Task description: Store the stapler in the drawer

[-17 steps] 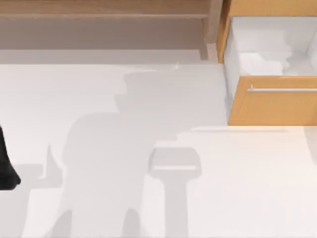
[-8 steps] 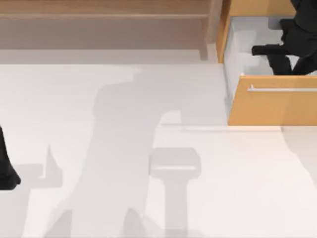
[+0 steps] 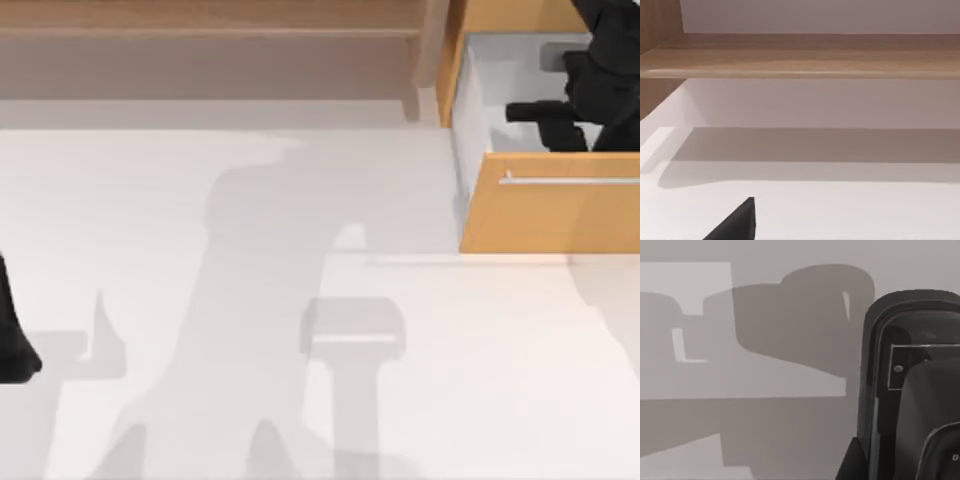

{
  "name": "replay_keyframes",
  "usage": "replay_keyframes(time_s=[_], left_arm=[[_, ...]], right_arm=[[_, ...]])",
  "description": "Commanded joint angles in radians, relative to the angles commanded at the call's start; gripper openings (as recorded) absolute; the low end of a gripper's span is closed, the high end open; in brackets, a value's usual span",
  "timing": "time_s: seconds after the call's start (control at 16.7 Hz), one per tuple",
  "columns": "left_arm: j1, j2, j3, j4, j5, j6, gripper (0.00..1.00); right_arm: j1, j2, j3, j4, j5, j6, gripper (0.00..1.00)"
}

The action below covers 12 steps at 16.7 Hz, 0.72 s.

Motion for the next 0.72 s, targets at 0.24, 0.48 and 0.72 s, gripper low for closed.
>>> replay_keyframes(time_s=[0.24,0.48,0.72], left_arm=[[0.0,0.0,0.0,0.0,0.0,0.0,1.0],[0.0,0.0,0.0,0.0,0.0,0.0,1.0],[0.0,0.0,0.0,0.0,0.0,0.0,1.0]], right_arm=[[0.003,0.002,-0.018,0.019,0.002,0.0,0.0],[0.004,0.003,-0.028,0.029,0.002,0.0,0.0],[0.004,0.003,-0.028,0.029,0.002,0.0,0.23]])
